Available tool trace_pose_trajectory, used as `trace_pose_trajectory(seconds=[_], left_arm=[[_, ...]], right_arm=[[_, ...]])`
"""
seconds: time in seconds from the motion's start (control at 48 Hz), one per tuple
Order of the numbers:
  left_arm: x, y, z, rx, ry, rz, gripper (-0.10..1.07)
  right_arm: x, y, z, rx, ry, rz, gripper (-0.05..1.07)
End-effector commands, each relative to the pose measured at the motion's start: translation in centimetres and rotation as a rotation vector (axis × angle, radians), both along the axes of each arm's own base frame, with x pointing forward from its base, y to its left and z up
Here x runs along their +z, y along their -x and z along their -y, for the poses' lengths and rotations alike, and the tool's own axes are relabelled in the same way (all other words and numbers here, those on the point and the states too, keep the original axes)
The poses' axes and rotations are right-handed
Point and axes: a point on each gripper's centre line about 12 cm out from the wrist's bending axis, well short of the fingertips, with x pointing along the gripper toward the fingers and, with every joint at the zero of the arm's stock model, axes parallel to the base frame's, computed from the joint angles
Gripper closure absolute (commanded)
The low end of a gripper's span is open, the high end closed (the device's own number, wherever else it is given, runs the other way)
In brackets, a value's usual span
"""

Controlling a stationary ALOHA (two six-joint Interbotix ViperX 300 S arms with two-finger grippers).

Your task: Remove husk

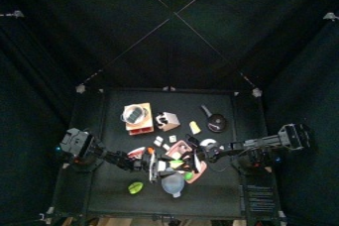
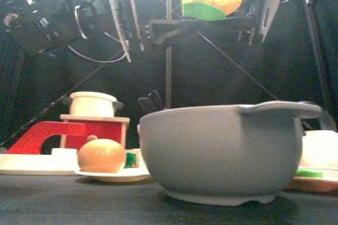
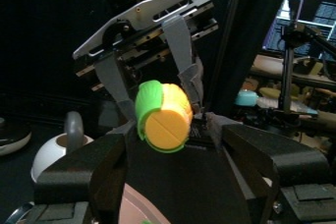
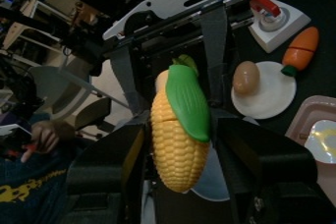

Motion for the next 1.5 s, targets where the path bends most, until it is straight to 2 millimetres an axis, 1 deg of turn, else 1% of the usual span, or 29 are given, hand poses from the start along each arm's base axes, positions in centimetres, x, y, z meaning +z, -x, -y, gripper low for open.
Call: trace_pose_trajectory(seconds=[0.0,0.125,0.396,0.5,0.604,0.729,1.021,1.125,1.312,1.479], left_arm=[[0.8,-0.4,0.0,0.003,0.004,0.029,0.05],[0.5,-0.5,0.0,0.004,0.004,0.021,0.05],[0.5,-0.5,-0.2,0.010,0.008,0.018,0.07],[0.4,-0.5,-0.1,0.009,0.007,0.017,0.14],[0.4,-0.6,-0.1,0.010,0.008,0.020,0.25],[0.4,-0.7,-0.5,0.025,0.016,0.018,0.32],[0.2,-0.6,-1.7,0.101,0.061,0.003,0.45],[0.0,-0.5,-2.0,0.126,0.077,-0.005,0.47],[-0.5,-0.2,-3.0,0.183,0.108,-0.026,0.47],[-0.8,-0.1,-3.3,0.199,0.114,-0.035,0.47]], right_arm=[[1.3,-0.1,-0.1,0.006,-0.002,0.036,0.33],[1.3,-0.1,0.0,0.003,-0.002,0.036,0.33],[1.3,-0.2,0.0,0.004,0.001,0.036,0.33],[1.3,-0.2,0.0,0.006,0.007,0.038,0.33],[1.3,-0.2,0.0,0.007,0.006,0.040,0.33],[1.4,-0.2,0.0,0.008,0.008,0.042,0.33],[1.4,-0.2,-0.5,0.023,0.008,0.042,0.33],[1.3,-0.2,-0.6,0.025,0.008,0.039,0.33],[1.3,-0.1,-0.8,0.031,0.008,0.039,0.33],[1.3,-0.1,-0.8,0.032,0.007,0.039,0.33]])
